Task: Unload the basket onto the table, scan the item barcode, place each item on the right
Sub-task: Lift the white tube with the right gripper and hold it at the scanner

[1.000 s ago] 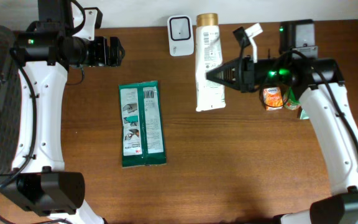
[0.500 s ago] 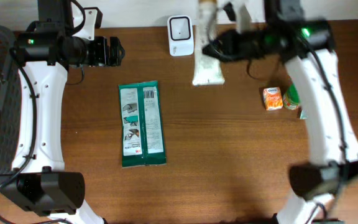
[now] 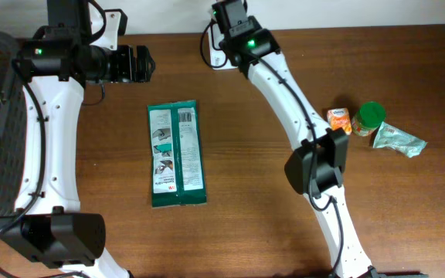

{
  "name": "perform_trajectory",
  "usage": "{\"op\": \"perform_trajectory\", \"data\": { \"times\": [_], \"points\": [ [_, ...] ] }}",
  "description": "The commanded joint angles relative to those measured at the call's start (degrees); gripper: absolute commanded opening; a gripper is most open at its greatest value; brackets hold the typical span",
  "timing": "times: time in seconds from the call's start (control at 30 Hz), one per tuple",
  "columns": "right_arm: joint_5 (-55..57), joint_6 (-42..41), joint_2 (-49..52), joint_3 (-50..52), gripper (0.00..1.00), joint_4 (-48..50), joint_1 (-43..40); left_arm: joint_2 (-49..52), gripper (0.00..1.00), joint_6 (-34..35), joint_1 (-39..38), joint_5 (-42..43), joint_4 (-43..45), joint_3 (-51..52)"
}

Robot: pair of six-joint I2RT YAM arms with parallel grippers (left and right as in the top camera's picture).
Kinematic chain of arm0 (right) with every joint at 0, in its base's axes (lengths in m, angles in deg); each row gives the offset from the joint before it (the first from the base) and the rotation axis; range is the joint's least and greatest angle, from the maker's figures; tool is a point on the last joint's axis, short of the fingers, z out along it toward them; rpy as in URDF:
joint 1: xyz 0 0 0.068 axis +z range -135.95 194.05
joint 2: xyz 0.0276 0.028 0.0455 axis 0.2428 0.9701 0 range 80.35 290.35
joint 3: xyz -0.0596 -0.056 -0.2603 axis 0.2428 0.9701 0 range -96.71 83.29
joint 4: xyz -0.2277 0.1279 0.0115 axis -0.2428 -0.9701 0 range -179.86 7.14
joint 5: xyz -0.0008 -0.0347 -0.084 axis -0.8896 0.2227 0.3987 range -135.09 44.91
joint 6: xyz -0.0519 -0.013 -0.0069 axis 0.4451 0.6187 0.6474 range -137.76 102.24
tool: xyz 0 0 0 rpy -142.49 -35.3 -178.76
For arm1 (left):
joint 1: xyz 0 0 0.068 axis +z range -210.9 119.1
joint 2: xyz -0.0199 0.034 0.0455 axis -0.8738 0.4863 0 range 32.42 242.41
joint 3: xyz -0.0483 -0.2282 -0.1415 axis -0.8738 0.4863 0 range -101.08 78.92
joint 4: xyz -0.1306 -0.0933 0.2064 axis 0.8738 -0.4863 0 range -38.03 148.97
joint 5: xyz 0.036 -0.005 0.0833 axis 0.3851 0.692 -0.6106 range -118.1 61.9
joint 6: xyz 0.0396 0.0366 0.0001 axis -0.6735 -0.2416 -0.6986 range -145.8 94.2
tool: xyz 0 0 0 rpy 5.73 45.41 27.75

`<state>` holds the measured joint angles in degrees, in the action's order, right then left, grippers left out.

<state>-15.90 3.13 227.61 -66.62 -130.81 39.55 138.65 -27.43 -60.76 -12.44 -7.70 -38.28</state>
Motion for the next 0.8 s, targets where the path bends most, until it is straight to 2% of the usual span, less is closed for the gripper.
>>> {"op": "perform_trajectory", "data": {
  "times": [0.0, 0.17, 0.33, 0.57, 0.7, 0.77],
  "points": [
    [7.7, 4.0, 2.4, -1.7, 0.04, 2.9, 0.4, -0.4, 0.99, 0.6, 0.0, 0.5, -0.1, -0.2],
    [7.7, 4.4, 6.2, -0.9, 0.04, 6.6, 0.3, -0.4, 0.99, 0.6, 0.0, 0.5, -0.1, -0.2],
    [10.7, 7.4, 7.2, 1.6, 0.04, 14.6, 0.3, -0.4, 0.99, 0.6, 0.0, 0.5, -0.1, -0.2],
    [13.3, 7.4, 7.8, 2.7, 0.04, 13.6, 0.1, -0.4, 0.99, 0.6, 0.0, 0.5, -0.1, -0.2],
    [13.4, 14.0, 7.8, 5.7, 0.04, 14.4, 0.9, -0.4, 0.99, 0.6, 0.0, 0.5, -0.1, -0.2],
    [15.2, 14.7, 7.8, 5.8, 0.04, 16.5, 0.9, -0.4, 0.99, 0.6, 0.0, 0.5, -0.1, -0.2]
  ]
}}
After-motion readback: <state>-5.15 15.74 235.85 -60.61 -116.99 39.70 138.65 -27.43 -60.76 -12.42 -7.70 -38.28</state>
